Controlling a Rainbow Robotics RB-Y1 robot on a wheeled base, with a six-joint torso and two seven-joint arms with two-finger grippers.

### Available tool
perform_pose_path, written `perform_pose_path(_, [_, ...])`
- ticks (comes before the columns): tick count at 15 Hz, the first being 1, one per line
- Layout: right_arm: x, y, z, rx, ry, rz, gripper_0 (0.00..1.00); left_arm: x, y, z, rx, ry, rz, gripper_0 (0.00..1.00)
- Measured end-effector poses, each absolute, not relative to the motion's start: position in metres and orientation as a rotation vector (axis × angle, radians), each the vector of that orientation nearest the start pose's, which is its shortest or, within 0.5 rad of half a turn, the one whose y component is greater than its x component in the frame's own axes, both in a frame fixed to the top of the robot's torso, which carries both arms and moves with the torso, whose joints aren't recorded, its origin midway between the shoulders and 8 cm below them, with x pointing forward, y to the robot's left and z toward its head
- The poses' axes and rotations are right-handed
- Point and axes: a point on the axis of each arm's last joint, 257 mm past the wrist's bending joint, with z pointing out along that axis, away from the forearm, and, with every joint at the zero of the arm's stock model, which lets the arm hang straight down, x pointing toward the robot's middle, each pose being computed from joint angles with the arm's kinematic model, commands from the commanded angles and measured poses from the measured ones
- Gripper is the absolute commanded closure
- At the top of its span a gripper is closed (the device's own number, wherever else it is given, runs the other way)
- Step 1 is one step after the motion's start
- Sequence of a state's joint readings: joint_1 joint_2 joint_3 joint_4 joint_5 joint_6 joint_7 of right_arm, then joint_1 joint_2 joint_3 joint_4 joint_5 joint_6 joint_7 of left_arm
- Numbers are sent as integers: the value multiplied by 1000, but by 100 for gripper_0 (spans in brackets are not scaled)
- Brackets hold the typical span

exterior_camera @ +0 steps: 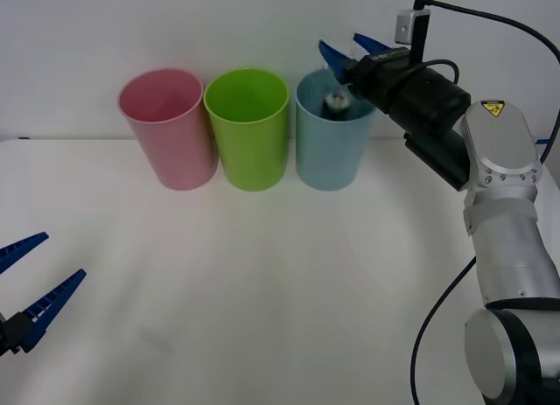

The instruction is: Grasp the object on the table and drop it into the matching bin: aluminum can to the light blue bin, PET bottle to the pink bin.

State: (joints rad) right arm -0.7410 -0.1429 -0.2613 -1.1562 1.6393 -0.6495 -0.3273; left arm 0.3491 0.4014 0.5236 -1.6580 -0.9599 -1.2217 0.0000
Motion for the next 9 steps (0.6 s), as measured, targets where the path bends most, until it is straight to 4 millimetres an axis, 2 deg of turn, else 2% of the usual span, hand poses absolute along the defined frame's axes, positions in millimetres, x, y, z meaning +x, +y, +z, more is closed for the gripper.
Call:
perform_pose_path(7, [658,-109,-12,-425,1356,581,0,342,330,-169,465,1441,-567,0])
perform_pose_path(9, [652,-118,-16,-448,1359,580,0,342,330,-169,465,1441,-567,0])
